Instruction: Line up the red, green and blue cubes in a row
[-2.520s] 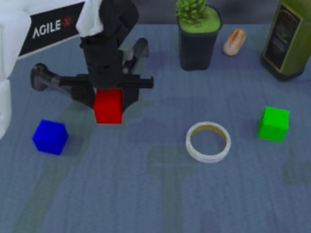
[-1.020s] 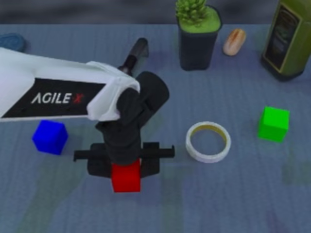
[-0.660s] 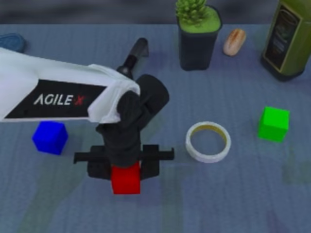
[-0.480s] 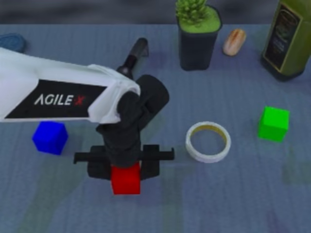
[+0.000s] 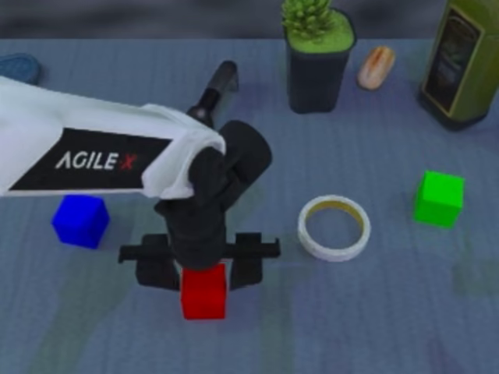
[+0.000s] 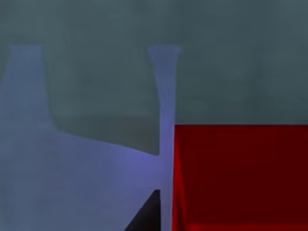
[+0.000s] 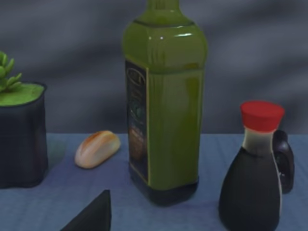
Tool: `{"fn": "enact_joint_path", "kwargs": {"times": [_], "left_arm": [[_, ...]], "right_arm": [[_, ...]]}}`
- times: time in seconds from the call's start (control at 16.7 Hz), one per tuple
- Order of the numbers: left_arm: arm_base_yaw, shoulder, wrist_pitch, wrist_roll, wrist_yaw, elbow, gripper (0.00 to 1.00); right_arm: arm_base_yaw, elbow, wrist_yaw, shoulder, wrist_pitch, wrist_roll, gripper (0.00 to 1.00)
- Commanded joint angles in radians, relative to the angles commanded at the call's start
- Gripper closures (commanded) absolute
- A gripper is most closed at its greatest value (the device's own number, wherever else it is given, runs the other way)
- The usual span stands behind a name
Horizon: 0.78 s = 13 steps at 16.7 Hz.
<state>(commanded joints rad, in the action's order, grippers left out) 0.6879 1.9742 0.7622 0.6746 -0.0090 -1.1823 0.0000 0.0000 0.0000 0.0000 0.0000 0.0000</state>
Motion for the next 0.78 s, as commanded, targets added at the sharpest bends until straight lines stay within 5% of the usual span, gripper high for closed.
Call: {"fn": "enact_joint_path", "kwargs": {"times": [0.12,0.78], "left_arm": [[0.0,0.0,0.0,0.0,0.0,0.0,0.0],[-0.003,-0.017,0.042,0.002,-0.001,-0.029,0.0]], "right_arm": [[0.0,0.0,0.0,0.0,0.0,0.0,0.0],[0.0,0.0,0.0,0.0,0.0,0.0,0.0]]}}
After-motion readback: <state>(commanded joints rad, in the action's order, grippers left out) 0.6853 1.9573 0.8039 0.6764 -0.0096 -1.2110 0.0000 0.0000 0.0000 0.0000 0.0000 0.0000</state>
